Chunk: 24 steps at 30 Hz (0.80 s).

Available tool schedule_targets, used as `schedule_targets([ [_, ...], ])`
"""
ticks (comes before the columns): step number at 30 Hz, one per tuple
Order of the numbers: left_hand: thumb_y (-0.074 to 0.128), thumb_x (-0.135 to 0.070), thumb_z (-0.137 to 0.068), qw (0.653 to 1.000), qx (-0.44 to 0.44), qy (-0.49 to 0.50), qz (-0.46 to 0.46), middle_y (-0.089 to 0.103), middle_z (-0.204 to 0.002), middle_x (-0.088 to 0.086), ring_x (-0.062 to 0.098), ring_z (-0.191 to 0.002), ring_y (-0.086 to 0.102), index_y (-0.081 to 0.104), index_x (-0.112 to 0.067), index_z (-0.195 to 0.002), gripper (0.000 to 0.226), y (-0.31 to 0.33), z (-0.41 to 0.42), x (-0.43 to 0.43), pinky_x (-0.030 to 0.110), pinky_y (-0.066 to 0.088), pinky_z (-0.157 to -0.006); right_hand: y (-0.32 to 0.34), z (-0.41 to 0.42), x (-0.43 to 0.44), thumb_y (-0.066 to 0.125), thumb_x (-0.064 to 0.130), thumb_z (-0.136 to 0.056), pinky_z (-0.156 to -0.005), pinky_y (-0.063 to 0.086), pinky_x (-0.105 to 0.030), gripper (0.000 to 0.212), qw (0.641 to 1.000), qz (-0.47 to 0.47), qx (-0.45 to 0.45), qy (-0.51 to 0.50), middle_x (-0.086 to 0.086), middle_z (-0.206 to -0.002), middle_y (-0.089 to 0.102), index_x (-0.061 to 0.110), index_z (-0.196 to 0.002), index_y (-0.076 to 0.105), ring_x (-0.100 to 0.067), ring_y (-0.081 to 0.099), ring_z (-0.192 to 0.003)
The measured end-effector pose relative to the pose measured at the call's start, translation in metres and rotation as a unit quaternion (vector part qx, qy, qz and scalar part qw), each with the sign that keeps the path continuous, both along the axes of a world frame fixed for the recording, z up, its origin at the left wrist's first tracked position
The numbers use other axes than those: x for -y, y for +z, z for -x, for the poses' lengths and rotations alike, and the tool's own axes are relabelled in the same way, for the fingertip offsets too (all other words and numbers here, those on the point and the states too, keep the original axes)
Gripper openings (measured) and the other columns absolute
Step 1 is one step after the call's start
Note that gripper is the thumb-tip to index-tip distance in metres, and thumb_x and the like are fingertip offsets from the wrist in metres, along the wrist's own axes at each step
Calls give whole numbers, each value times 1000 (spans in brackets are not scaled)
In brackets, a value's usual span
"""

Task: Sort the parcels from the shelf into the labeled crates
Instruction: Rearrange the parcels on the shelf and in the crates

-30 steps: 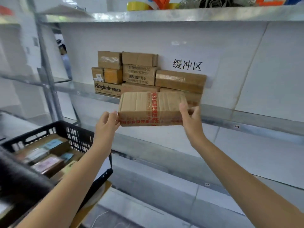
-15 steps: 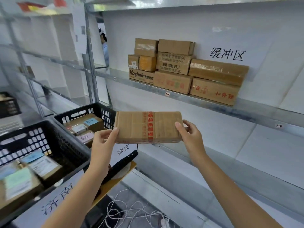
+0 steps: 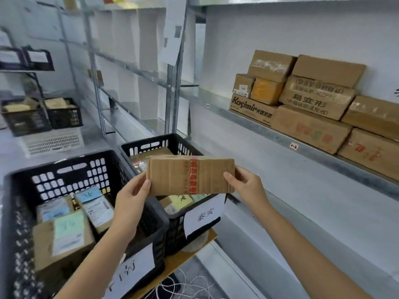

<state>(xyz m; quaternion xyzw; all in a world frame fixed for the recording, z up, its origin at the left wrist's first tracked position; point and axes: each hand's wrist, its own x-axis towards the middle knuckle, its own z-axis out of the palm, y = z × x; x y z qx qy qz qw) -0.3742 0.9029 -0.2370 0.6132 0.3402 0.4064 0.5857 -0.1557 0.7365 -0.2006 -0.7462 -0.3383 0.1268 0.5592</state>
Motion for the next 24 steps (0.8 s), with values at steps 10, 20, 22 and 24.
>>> schedule_targets([
  [10, 56, -5, -98, 987, -47, 151, -29, 59, -114, -13, 6, -110, 56, 62, -26, -125, 35, -32, 30, -71, 25, 45, -97, -33, 1, -127, 51, 49, -97, -83, 56, -25, 38, 986, 53, -141, 73, -4, -109, 69, 15, -111, 62, -14, 67, -103],
  [20, 63, -3, -93, 970, -62, 237, 3, 70, -104, -6, 1, -96, 61, 70, -21, -112, 27, -51, 76, -82, 7, 47, -83, -61, 20, -185, 71, 23, -91, -90, 58, -45, 21, 971, 72, -147, 172, -2, -109, 73, 17, -110, 63, -18, 72, -98],
  [22, 61, -5, -95, 968, -50, 244, 15, 71, -103, -11, 0, -100, 63, 71, -24, -110, 26, -50, 82, -84, 20, 49, -92, -65, 18, -196, 71, 17, -91, -95, 57, -43, 23, 967, 63, -156, 191, -2, -115, 72, 20, -112, 63, -15, 71, -103],
  [24, 58, -5, -96, 965, -42, 255, 32, 74, -100, -12, 0, -98, 65, 72, -26, -108, 28, -49, 84, -87, 24, 50, -90, -69, 17, -206, 68, 8, -91, -97, 55, -36, 28, 961, 53, -163, 215, 0, -120, 70, 21, -115, 60, -10, 68, -107],
])
